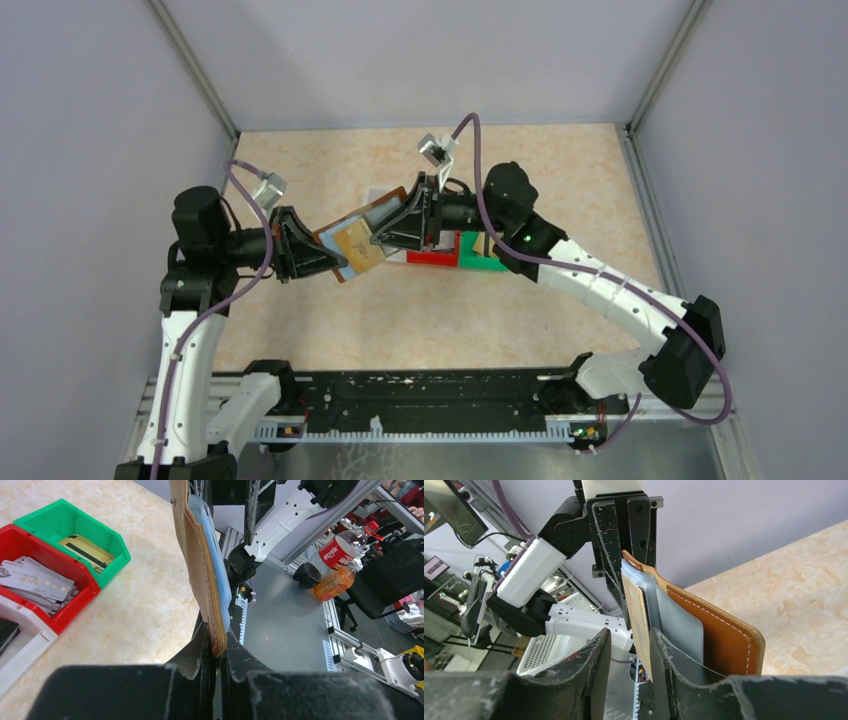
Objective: Take the credit cards out of the card holder
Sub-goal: Remove the credit card from the card holder.
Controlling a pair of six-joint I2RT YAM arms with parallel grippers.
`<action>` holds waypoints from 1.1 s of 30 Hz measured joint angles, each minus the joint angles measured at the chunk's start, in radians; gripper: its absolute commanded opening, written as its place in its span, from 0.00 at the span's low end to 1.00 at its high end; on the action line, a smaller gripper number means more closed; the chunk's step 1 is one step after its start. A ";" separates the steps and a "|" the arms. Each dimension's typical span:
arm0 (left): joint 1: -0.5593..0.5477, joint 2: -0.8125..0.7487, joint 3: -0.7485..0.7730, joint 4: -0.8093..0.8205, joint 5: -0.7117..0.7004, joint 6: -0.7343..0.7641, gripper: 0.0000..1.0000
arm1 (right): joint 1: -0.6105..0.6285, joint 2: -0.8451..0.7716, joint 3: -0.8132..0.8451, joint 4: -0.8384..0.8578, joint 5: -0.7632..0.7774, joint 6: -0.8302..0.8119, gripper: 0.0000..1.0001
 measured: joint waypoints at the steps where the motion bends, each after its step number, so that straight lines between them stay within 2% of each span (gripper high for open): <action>1: 0.000 0.000 0.000 0.000 0.001 -0.001 0.00 | 0.000 0.000 0.000 0.001 0.000 0.000 0.32; 17: 0.001 -0.003 0.002 0.002 0.017 -0.008 0.00 | 0.010 0.010 0.006 0.024 0.000 0.019 0.28; 23: 0.001 -0.009 0.002 0.008 0.027 -0.008 0.00 | 0.010 0.010 -0.037 0.148 -0.013 0.109 0.26; 33: 0.001 -0.018 0.002 0.007 0.043 -0.008 0.00 | 0.007 0.040 -0.130 0.436 -0.031 0.315 0.29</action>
